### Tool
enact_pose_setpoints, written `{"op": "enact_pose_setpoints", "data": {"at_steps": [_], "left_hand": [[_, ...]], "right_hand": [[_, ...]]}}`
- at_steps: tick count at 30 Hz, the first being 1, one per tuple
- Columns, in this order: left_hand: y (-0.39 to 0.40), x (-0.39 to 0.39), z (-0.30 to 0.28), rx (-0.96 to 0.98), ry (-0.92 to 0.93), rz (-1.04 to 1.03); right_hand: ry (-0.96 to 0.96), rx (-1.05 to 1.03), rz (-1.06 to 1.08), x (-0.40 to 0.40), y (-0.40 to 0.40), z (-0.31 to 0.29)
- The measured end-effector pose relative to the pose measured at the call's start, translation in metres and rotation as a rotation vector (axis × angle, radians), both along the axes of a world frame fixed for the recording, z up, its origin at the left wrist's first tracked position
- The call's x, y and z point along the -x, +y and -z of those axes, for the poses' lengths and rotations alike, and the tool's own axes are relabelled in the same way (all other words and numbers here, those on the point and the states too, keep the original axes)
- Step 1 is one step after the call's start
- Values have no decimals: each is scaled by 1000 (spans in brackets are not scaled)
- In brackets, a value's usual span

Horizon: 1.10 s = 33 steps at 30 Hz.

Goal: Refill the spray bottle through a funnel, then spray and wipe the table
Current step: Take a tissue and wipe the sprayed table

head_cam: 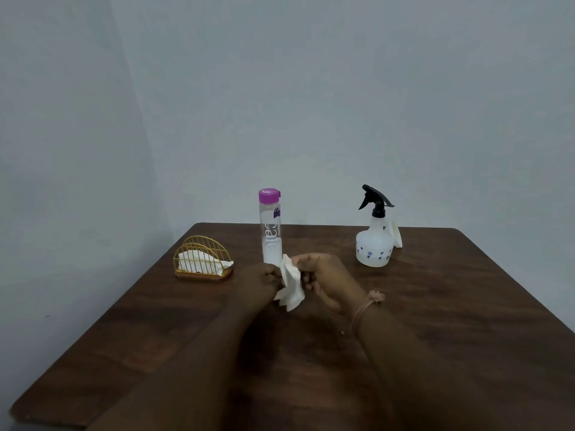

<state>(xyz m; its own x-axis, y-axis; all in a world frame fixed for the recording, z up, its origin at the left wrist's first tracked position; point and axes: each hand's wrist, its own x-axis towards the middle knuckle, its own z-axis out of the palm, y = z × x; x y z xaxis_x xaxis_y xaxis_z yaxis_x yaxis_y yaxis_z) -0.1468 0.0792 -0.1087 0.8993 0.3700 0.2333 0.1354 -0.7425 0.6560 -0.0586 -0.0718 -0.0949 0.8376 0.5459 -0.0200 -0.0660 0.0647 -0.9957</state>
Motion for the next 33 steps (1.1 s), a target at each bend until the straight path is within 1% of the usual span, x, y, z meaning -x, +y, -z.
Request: {"op": "enact_pose_setpoints", "data": {"at_steps": [2,3,5,6,7,8,10,11,12,13,15,16,17,19,20,21,22,23,24,27,28,31,33], "left_hand": [[-6,-1,-9,134,-34,-6],[-10,-3,-11,277,-58,-11],[-25,-5,-17,649,-56,38],[-31,-8,-18,769,-61,58],[-36,-12,-14,791,-59,68],[-39,-14,-9,788,-59,73],[-44,-17,-1,639,-35,39],[-44,-20,1,560,-12,32],[-43,-22,3,517,12,34],[-43,-24,4,499,26,45],[-47,-23,-1,423,34,74],[-49,-21,-2,352,47,104],[-51,-17,-3,272,69,151],[-51,-9,-4,84,93,190],[-50,-5,-2,34,81,185],[-50,-3,0,34,62,183],[-50,-1,2,43,43,180],[-51,1,2,38,38,174],[-52,1,2,34,47,169],[-55,3,-1,33,91,174],[-55,2,1,60,91,172],[-60,-1,-3,220,42,112],[-61,-7,-11,370,19,103]], "right_hand": [[78,-86,21,-2,-5,-7],[90,-73,64,-4,-9,-10],[109,-7,116,-5,-16,-14],[137,3,115,-5,-18,-14],[177,1,103,-3,-19,-12],[222,-19,95,-1,-20,-11],[265,-42,109,3,-23,-8],[263,-37,133,3,-25,-8],[220,-7,174,2,-27,-7],[119,68,222,-2,-31,-4],[-171,269,278,-9,-45,-3],[-280,336,224,-9,-52,-5],[-337,389,113,-8,-59,-5],[-358,520,-162,-3,-69,-4],[-389,629,-261,2,-72,-3],[-464,752,-315,4,-73,2],[-573,845,-316,5,-72,7],[-649,864,-288,4,-70,14],[-665,820,-237,5,-68,16],[-520,616,-50,-1,-65,9],[-493,562,-6,-4,-66,4],[-352,382,16,-6,-69,-11],[-267,279,34,-5,-70,-21]]}}
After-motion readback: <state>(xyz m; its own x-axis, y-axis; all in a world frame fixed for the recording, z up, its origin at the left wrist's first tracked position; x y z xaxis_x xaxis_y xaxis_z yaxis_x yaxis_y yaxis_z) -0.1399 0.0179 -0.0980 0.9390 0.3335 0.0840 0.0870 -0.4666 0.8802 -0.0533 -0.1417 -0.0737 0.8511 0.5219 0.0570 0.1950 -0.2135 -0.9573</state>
